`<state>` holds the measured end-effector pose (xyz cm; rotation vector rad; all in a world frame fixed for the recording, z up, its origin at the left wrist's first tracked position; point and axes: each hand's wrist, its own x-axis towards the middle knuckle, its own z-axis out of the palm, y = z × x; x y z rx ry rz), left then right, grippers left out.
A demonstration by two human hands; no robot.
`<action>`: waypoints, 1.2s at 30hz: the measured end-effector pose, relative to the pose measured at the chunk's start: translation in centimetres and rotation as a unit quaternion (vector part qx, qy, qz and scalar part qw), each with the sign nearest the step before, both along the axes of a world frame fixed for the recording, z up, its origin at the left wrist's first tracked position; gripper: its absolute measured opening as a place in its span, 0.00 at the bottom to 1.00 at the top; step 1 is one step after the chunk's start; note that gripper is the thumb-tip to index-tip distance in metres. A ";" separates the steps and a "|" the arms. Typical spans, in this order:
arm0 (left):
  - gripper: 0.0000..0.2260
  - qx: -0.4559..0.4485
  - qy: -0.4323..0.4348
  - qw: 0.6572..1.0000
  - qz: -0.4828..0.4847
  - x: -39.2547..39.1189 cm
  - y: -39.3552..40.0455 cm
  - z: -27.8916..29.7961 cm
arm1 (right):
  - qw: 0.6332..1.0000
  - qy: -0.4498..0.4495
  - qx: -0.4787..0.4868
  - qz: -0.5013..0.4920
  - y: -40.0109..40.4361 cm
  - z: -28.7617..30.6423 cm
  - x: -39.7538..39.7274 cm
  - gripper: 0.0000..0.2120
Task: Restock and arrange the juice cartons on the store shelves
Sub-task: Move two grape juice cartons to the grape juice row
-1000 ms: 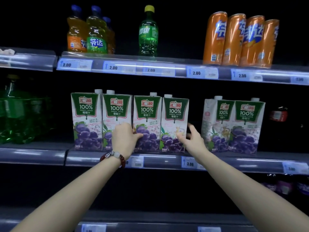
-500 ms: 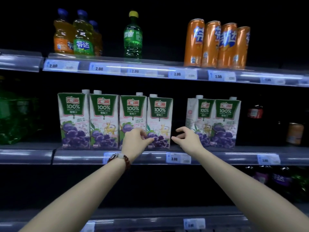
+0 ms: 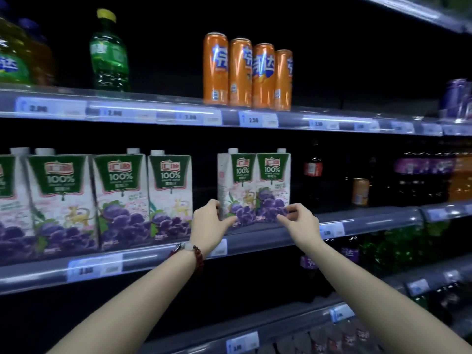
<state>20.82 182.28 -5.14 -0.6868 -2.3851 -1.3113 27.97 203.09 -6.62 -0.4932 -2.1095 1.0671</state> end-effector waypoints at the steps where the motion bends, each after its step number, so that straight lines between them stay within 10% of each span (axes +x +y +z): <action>1: 0.27 0.008 -0.008 1.000 0.007 -0.2 0.5 0.2 | 1.000 0.004 -0.003 -0.012 0.7 -0.1 0.0 0.15; 20: 0.25 0.004 -0.037 0.997 0.074 -4.5 3.5 0.3 | 1.000 0.011 -0.004 -0.003 4.3 0.4 -6.1 0.30; 36: 0.16 0.003 -0.024 0.998 0.058 -4.7 2.9 0.0 | 0.966 -0.009 -0.163 0.200 6.1 1.0 -6.6 0.31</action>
